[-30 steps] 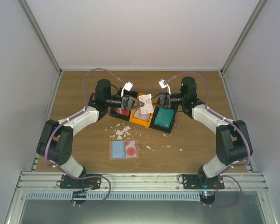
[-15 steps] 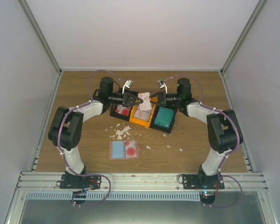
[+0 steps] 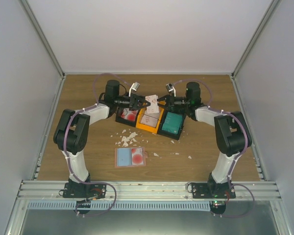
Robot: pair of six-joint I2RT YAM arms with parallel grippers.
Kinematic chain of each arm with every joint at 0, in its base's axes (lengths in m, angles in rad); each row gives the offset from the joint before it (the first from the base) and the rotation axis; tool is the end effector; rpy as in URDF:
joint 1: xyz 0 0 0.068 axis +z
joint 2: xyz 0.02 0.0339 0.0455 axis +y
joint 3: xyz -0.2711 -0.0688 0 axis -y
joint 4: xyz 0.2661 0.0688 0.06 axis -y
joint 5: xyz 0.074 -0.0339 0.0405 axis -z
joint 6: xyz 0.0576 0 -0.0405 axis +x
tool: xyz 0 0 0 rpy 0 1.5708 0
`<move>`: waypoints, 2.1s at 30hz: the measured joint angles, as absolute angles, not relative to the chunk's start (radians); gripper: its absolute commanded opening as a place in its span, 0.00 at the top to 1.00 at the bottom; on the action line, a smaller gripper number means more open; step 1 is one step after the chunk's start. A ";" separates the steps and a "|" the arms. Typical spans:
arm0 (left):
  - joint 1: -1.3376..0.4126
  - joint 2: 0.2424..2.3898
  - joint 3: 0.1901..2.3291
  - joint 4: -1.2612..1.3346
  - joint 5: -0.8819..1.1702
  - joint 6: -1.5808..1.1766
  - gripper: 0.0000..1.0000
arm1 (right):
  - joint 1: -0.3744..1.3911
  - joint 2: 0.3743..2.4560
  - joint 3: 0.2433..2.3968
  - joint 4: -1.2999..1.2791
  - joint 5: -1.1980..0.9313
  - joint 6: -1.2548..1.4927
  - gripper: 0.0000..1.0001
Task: Put the credit cards into the card holder
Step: Pick up the credit card from the storage box, then place the credit card in the storage box.
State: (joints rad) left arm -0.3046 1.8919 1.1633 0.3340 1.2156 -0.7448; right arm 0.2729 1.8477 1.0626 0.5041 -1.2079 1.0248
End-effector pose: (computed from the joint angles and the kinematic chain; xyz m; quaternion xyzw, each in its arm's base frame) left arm 0.3948 -0.1807 0.2022 0.1601 0.7357 -0.6394 0.1561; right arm 0.3856 0.1638 0.2024 -0.0760 0.7372 0.6606 0.1200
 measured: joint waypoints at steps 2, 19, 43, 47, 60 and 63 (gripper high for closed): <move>-0.305 1.892 1.163 0.348 1.215 -0.751 0.92 | 0.271 1.848 1.060 0.522 -1.209 1.042 0.99; -0.235 1.876 1.100 0.293 1.105 -0.751 1.00 | 0.190 1.848 1.051 0.545 -1.170 1.053 0.99; -0.235 1.354 0.936 -0.120 0.602 -0.566 1.00 | 0.514 1.925 1.433 -0.479 -0.407 0.191 0.99; -0.235 1.322 0.929 -0.146 0.591 -0.560 1.00 | 0.524 1.953 1.452 -0.541 -0.336 0.144 0.99; -0.235 1.284 0.890 -0.173 0.594 -0.553 1.00 | 0.569 1.984 1.527 -0.651 -0.270 0.065 0.59; -0.235 1.268 0.886 -0.173 0.605 -0.552 1.00 | 0.568 1.973 1.527 -0.648 -0.228 0.091 0.54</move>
